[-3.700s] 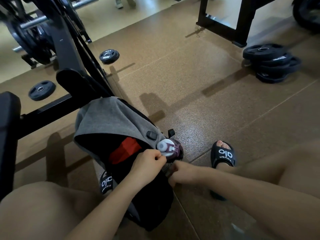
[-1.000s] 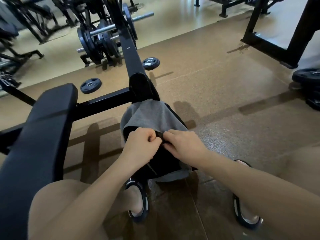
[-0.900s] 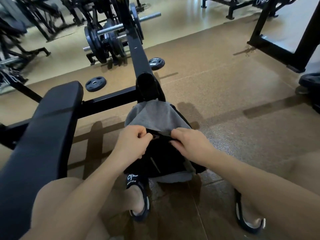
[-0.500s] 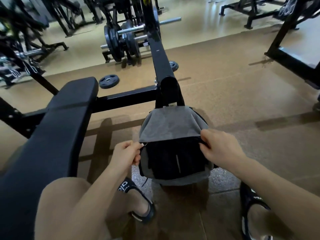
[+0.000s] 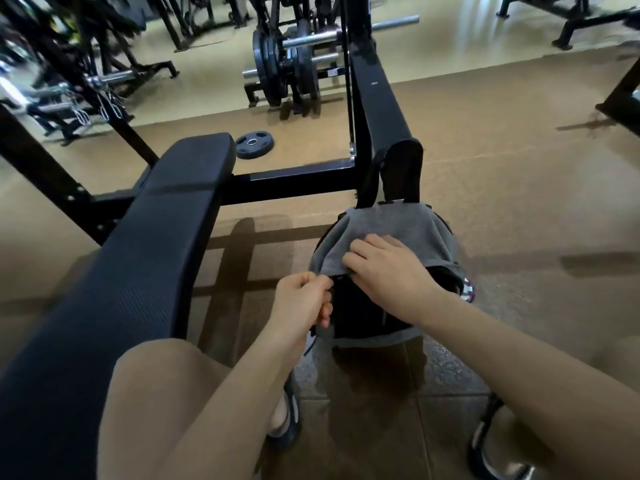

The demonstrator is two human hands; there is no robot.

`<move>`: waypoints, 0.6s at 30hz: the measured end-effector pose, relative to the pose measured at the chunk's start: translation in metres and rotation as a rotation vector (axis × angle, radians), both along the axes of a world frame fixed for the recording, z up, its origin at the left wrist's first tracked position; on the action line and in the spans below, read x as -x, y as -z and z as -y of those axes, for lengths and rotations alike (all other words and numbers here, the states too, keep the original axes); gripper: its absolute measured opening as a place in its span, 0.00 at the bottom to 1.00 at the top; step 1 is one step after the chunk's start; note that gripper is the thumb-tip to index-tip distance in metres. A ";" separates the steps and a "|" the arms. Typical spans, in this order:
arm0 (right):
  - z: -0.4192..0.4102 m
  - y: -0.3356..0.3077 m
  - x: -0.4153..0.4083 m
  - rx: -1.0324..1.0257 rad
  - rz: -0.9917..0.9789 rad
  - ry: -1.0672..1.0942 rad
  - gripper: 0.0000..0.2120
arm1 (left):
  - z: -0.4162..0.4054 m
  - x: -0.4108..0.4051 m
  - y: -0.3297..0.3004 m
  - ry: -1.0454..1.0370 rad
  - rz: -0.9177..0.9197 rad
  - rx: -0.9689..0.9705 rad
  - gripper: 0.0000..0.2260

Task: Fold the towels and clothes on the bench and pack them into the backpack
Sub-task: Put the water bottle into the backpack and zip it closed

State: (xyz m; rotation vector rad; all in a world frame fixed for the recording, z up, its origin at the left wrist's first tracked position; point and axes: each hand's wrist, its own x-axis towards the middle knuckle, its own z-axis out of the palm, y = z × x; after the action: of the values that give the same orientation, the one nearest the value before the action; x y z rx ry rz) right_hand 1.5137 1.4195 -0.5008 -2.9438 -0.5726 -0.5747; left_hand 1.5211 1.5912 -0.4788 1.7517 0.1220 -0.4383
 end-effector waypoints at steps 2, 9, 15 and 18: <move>0.003 -0.001 -0.007 -0.009 -0.033 -0.013 0.04 | -0.008 -0.005 0.002 -0.041 -0.014 0.007 0.15; 0.009 -0.009 -0.019 -0.082 -0.141 -0.017 0.05 | -0.027 -0.010 0.033 -0.219 -0.129 0.028 0.17; 0.025 -0.017 -0.022 -0.147 -0.249 -0.010 0.04 | -0.020 -0.008 0.047 -0.267 -0.077 -0.032 0.15; 0.026 -0.020 -0.025 -0.219 -0.277 -0.010 0.04 | -0.028 -0.008 0.042 -0.252 -0.002 -0.092 0.11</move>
State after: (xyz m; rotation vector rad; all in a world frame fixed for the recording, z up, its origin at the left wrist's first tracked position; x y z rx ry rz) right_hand 1.5385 1.3940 -0.4808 -2.7436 -0.4614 -0.2058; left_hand 1.5290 1.6188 -0.5207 1.7974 0.3648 -0.2538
